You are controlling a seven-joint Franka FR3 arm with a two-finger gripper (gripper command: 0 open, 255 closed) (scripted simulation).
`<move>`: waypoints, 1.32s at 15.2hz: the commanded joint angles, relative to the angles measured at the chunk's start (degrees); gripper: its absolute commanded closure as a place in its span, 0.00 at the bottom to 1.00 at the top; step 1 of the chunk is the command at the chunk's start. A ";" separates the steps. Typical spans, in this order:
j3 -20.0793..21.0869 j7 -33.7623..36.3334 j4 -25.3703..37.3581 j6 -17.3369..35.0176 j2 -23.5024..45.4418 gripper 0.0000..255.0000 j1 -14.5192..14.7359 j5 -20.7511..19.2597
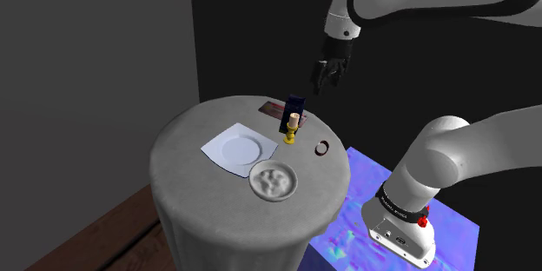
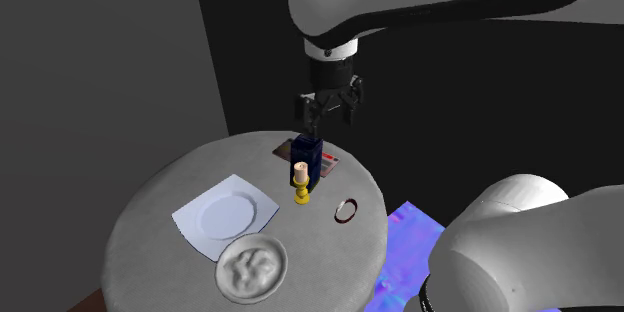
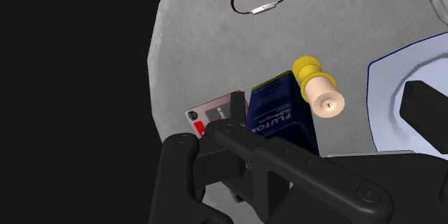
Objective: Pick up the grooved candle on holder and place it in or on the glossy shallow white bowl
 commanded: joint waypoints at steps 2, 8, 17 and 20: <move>2.19 4.61 -2.78 6.22 3.18 0.00 -0.50 1.43; 6.99 14.02 -5.99 19.39 12.85 0.00 -1.64 3.53; 8.68 16.33 -9.59 29.18 19.01 0.00 -2.25 3.48; 8.68 16.33 -9.59 29.18 19.01 0.00 -2.25 3.48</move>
